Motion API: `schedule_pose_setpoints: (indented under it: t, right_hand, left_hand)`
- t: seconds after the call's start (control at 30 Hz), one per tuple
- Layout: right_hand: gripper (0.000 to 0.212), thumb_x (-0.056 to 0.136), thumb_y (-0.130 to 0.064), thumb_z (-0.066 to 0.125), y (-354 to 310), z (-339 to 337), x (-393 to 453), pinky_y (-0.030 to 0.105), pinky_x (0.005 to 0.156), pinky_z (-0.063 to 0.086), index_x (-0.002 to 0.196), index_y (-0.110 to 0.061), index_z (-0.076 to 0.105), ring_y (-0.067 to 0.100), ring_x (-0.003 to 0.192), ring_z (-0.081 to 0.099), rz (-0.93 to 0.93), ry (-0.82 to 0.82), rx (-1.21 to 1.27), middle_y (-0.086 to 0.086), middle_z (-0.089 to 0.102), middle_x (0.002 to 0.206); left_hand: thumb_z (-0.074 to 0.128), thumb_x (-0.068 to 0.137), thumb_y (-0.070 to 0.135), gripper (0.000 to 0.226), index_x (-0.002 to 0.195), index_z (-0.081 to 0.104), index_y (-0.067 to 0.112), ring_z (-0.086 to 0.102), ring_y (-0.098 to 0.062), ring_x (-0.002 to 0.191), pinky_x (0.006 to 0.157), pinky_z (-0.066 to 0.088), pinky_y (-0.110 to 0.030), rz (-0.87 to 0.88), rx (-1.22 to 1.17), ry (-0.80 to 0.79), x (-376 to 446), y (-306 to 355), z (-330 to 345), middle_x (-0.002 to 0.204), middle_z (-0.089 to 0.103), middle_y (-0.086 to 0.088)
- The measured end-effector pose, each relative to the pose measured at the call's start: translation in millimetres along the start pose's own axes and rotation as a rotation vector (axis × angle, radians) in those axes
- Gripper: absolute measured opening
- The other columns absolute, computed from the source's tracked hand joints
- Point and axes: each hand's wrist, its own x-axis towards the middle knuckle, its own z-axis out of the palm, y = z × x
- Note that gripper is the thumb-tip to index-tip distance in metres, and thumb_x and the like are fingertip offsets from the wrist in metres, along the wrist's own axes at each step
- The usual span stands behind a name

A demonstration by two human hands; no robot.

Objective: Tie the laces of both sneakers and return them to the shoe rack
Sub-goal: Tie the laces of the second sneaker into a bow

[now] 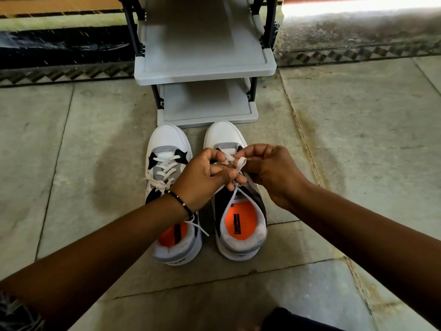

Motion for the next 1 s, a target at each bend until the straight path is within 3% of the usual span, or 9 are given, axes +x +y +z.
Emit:
schedule_pose_setpoints:
  t: [0.17, 0.27, 0.37, 0.53, 0.63, 0.77, 0.87, 0.93, 1.0]
  right_hand:
    - [0.009, 0.078, 0.01, 0.06, -5.4, -2.2, -0.5, 0.02, 0.056, 0.052, 0.083, 0.007, 0.067, 0.015, 0.057, 0.065, -0.136, -0.097, -0.227, 0.019, 0.068, 0.07]
    - [0.011, 0.077, 0.005, 0.065, -17.7, -8.5, 3.3, 0.03, 0.074, 0.057, 0.084, -0.002, 0.07, 0.024, 0.076, 0.07, -0.222, -0.25, -0.522, 0.018, 0.072, 0.081]
    - [0.015, 0.074, 0.005, 0.069, -28.9, -13.5, 4.2, 0.032, 0.081, 0.056, 0.088, 0.0, 0.067, 0.026, 0.085, 0.069, -0.206, -0.417, -0.617, 0.017, 0.072, 0.088]
    - [0.007, 0.076, -0.008, 0.071, -19.4, -11.3, 5.5, 0.042, 0.072, 0.057, 0.079, -0.014, 0.072, 0.03, 0.072, 0.068, -0.342, -0.158, -0.764, 0.014, 0.072, 0.075]
    - [0.004, 0.079, -0.005, 0.067, -17.3, -13.2, 3.2, 0.046, 0.071, 0.058, 0.081, -0.007, 0.07, 0.036, 0.071, 0.068, -0.297, -0.115, -0.635, 0.023, 0.071, 0.077]
    - [0.007, 0.083, -0.005, 0.064, -18.0, -14.2, 2.5, 0.036, 0.071, 0.06, 0.087, -0.007, 0.069, 0.026, 0.072, 0.07, -0.227, -0.205, -0.648, 0.017, 0.072, 0.08]
    - [0.013, 0.083, -0.008, 0.064, -15.1, -11.1, 2.3, 0.03, 0.07, 0.056, 0.087, -0.016, 0.073, 0.019, 0.069, 0.069, -0.275, -0.18, -0.745, 0.011, 0.074, 0.079]
    - [0.014, 0.082, -0.002, 0.063, -9.8, -10.3, 1.9, 0.025, 0.066, 0.056, 0.087, -0.01, 0.073, 0.016, 0.065, 0.068, -0.261, -0.125, -0.623, 0.013, 0.073, 0.077]
    - [0.012, 0.082, 0.004, 0.061, -4.7, -9.9, 0.4, 0.023, 0.062, 0.054, 0.086, -0.001, 0.071, 0.017, 0.063, 0.063, -0.209, -0.116, -0.455, 0.015, 0.069, 0.072]
  left_hand:
    - [0.055, 0.085, -0.001, 0.012, 0.086, 0.055, 0.011, 0.061, -0.004, 0.051, 0.058, 0.051, -0.014, -0.082, -0.036, 0.001, 4.3, 1.9, -2.1, 0.062, 0.073, 0.004]
    - [0.058, 0.084, 0.007, 0.004, 0.087, 0.06, 0.008, 0.063, -0.003, 0.056, 0.06, 0.052, -0.015, -0.13, 0.003, 0.007, 6.7, 1.3, -5.9, 0.062, 0.073, 0.004]
    - [0.059, 0.084, 0.009, 0.006, 0.089, 0.062, 0.008, 0.064, -0.005, 0.057, 0.062, 0.052, -0.017, -0.167, -0.037, 0.046, 7.5, -2.2, -5.4, 0.058, 0.07, 0.004]
    - [0.055, 0.087, 0.005, 0.012, 0.084, 0.065, 0.01, 0.067, -0.01, 0.063, 0.065, 0.055, -0.022, -0.152, -0.137, 0.045, 4.2, 0.8, -4.6, 0.067, 0.072, 0.001]
    - [0.052, 0.087, 0.003, 0.011, 0.088, 0.062, 0.008, 0.07, -0.013, 0.072, 0.067, 0.056, -0.02, -0.14, -0.14, 0.02, 1.0, 3.2, -5.4, 0.078, 0.074, -0.004]
    - [0.051, 0.088, -0.002, 0.016, 0.08, 0.052, 0.012, 0.07, -0.007, 0.063, 0.055, 0.051, -0.013, -0.039, 0.076, 0.004, 1.0, 10.5, -4.8, 0.068, 0.072, 0.002]
    - [0.056, 0.083, -0.007, 0.021, 0.081, 0.051, 0.013, 0.068, -0.014, 0.067, 0.069, 0.056, -0.023, 0.014, 0.205, -0.013, 4.0, 13.3, -7.0, 0.075, 0.068, -0.004]
    - [0.057, 0.08, -0.011, 0.029, 0.086, 0.051, 0.016, 0.064, -0.023, 0.076, 0.08, 0.054, -0.035, 0.008, 0.218, -0.037, 3.9, 13.8, -7.3, 0.082, 0.063, -0.009]
    - [0.052, 0.084, -0.011, 0.031, 0.089, 0.048, 0.019, 0.065, -0.019, 0.074, 0.078, 0.054, -0.03, -0.031, 0.216, -0.08, 3.7, 14.4, -6.6, 0.081, 0.064, -0.007]
